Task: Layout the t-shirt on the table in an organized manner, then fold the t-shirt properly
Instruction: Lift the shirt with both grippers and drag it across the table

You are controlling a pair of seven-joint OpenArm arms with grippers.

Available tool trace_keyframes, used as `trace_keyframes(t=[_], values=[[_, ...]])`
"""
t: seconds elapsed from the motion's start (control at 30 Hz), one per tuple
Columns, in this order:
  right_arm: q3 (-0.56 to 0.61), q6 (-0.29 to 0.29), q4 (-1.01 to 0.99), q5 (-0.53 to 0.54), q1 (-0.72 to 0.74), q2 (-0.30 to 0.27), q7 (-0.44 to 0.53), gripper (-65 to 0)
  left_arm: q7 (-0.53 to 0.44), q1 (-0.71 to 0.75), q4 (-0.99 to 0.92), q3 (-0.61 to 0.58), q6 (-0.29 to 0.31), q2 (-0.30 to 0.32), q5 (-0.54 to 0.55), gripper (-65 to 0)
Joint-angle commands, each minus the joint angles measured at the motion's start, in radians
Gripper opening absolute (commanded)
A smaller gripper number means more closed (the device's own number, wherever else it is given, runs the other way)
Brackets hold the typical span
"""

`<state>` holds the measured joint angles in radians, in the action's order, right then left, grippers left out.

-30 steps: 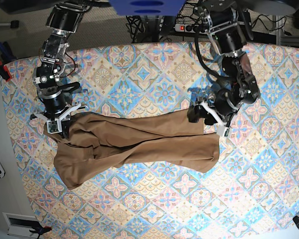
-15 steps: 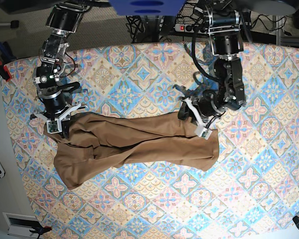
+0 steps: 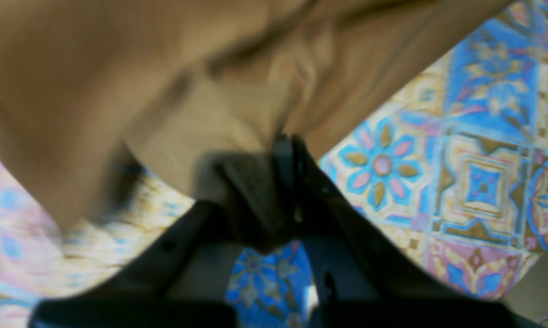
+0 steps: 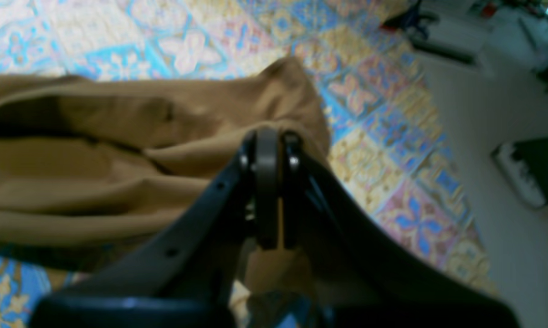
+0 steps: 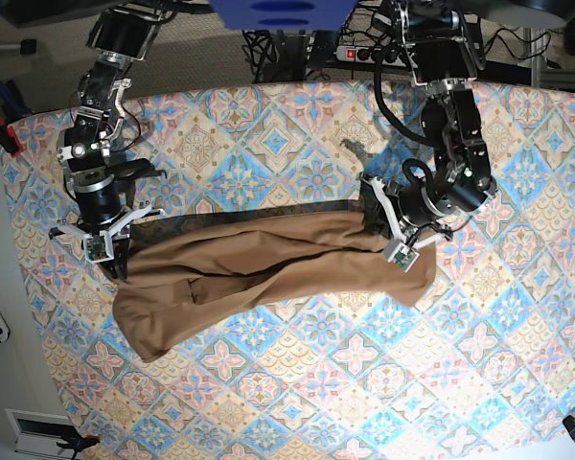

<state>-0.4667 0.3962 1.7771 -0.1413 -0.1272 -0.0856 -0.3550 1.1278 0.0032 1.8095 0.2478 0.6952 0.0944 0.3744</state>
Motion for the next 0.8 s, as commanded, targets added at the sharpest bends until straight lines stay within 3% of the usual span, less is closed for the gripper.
trace_keyframes(t=[0.0, 0.1, 0.27, 0.37, 0.47, 0.57, 0.77], values=[[-0.004, -0.006, 0.040, 0.013, 0.013, -0.010, 0.030, -65.0, 0.007, -0.006, 0.063, 0.011, 0.001, 0.001, 0.016, -65.0], [-0.004, -0.006, 0.099, 0.013, 0.013, -0.010, 0.030, -65.0, 0.093, 0.013, 0.201, 0.100, 0.003, -0.005, 0.034, -65.0], [-0.004, -0.006, 0.131, 0.013, 0.021, -0.010, 0.024, -65.0, 0.257, -0.035, 0.260, 0.301, 0.003, 0.003, 0.206, -65.0], [-0.002, -0.006, 0.106, 0.013, 0.025, -0.010, -0.017, -65.0, 0.268, -0.081, 0.244, 0.420, 0.001, 0.023, 0.223, -65.0], [0.018, -0.006, 0.045, 0.013, 0.053, -0.015, -0.134, -65.0, 0.268, -0.133, 0.180, 0.425, 0.001, 0.054, 0.193, -65.0], [0.076, -0.006, -0.010, 0.013, 0.203, -0.015, -0.210, -65.0, 0.268, -0.182, 0.075, 0.424, 0.001, 0.069, 0.160, -65.0], [0.158, -0.004, -0.202, 0.013, 0.346, -0.016, -0.252, -65.0, 0.268, -0.223, -0.063, 0.414, 0.003, 0.094, 0.110, -65.0]])
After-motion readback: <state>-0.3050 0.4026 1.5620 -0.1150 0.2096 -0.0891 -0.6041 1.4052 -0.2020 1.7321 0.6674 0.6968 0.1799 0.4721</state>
